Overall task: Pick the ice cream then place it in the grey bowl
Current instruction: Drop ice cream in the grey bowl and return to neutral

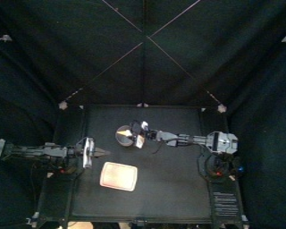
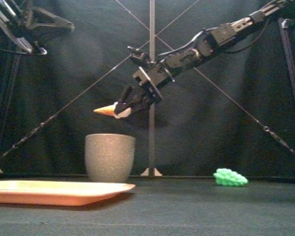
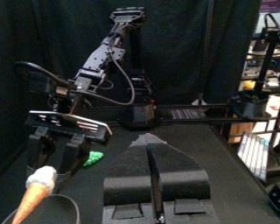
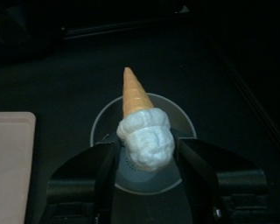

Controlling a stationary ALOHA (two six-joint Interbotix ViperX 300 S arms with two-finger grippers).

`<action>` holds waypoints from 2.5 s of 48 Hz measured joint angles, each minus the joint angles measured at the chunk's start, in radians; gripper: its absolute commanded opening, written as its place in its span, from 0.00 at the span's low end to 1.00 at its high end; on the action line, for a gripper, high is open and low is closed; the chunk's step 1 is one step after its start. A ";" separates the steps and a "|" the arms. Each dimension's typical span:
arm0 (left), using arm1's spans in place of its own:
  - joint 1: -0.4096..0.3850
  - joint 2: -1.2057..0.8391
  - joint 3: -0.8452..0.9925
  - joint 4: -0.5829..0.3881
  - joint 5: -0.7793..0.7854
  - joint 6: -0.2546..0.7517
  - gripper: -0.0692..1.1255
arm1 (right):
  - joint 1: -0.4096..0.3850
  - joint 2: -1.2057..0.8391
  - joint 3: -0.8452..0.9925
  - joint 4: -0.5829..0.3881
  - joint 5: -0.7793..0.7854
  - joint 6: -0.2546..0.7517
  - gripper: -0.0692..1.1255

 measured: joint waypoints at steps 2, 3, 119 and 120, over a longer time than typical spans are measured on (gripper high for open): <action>0.000 -0.003 0.002 0.000 0.002 0.000 0.03 | 0.000 0.000 0.000 0.000 0.006 0.006 0.77; 0.000 -0.006 0.002 0.000 0.002 0.000 0.03 | 0.000 0.000 0.000 0.002 0.008 0.003 0.79; 0.011 -0.020 0.021 0.015 0.005 0.000 0.03 | 0.267 -1.183 0.874 0.084 -0.245 0.008 0.93; 0.011 -0.020 0.021 0.017 0.003 0.000 0.03 | 0.267 -1.183 0.874 0.081 -0.245 0.005 0.93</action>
